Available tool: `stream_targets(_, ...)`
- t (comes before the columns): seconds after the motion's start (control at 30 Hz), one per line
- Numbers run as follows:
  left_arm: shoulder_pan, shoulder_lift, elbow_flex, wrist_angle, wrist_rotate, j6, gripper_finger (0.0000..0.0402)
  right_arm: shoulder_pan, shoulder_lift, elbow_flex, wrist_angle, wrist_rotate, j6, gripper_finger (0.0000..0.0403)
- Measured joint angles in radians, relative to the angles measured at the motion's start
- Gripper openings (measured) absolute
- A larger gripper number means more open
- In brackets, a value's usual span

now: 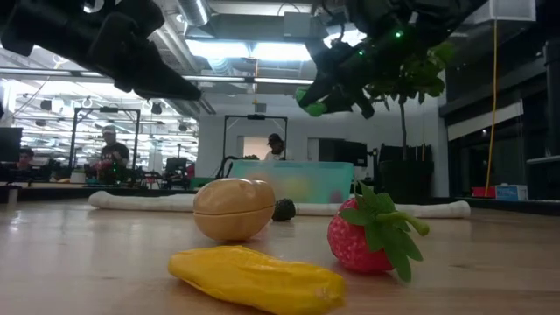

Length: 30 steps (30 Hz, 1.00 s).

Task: Pick and placing Produce into tupperware
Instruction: Put the green peas into the green bin

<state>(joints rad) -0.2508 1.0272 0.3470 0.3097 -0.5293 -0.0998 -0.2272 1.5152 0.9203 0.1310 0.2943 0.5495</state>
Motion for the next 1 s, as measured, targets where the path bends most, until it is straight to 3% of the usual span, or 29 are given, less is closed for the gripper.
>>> stream_targets(0.5,0.0,0.0,0.0,-0.007,0.0,-0.002,0.0041,0.0,0.209,0.006,0.0,-0.001,0.102,0.0134)
stream_targets(1.0,0.0,0.0,0.0,-0.013,0.0,-0.002,0.0004,0.0,0.244,0.006,-0.061,0.0,0.157,0.0134)
